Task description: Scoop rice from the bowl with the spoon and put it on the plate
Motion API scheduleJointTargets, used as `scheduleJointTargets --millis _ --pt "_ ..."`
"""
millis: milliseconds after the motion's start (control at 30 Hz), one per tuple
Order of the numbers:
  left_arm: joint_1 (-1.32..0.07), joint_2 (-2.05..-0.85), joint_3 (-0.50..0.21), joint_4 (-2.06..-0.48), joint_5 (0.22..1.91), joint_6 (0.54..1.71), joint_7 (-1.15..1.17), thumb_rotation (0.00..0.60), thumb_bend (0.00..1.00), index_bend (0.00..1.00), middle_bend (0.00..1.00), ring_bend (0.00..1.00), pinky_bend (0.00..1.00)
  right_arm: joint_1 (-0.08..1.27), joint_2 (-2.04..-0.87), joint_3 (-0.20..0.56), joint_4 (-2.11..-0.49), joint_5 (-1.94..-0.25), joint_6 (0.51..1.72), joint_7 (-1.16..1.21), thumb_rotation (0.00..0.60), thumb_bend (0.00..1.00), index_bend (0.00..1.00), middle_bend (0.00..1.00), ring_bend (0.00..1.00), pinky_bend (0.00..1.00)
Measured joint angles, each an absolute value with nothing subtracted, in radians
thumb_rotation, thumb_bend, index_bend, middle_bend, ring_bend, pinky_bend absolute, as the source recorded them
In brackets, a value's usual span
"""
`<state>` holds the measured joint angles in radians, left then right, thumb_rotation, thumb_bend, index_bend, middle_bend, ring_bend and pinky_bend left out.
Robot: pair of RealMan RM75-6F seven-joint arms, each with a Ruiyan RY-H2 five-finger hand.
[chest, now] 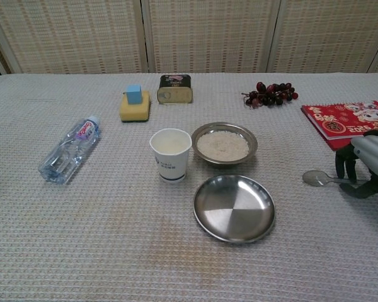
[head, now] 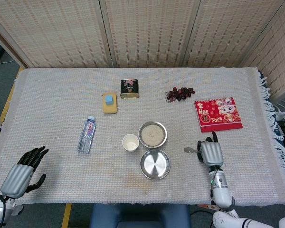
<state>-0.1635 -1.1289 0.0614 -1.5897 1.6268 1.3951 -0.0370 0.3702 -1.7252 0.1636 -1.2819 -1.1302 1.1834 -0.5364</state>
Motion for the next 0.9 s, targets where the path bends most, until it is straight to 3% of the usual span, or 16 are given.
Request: scheduleJointTargets --millis 300,600,900 --pt "-0.163 -1.130 0.062 -1.590 1.627 1.396 -0.035 0.600 0.42 0.00 0.00 0.00 0.12 0.392 -1.678 0.191 -1.337 -1.065 1.117 -0.530 0.600 0.32 0.91 0.59 0.26 0.06" --pt "-0.165 -1.132 0.062 -1.593 1.624 1.390 -0.027 0.600 0.42 0.00 0.00 0.00 0.12 0.428 -1.554 0.239 -1.508 -0.969 1.070 -0.560 0.600 0.32 0.91 0.59 0.26 0.06" --pt "-0.165 -1.134 0.065 -1.596 1.629 1.388 -0.019 0.600 0.41 0.00 0.00 0.00 0.12 0.561 -1.470 0.297 -1.620 -0.826 1.018 -0.707 0.600 0.32 0.90 0.59 0.26 0.06"
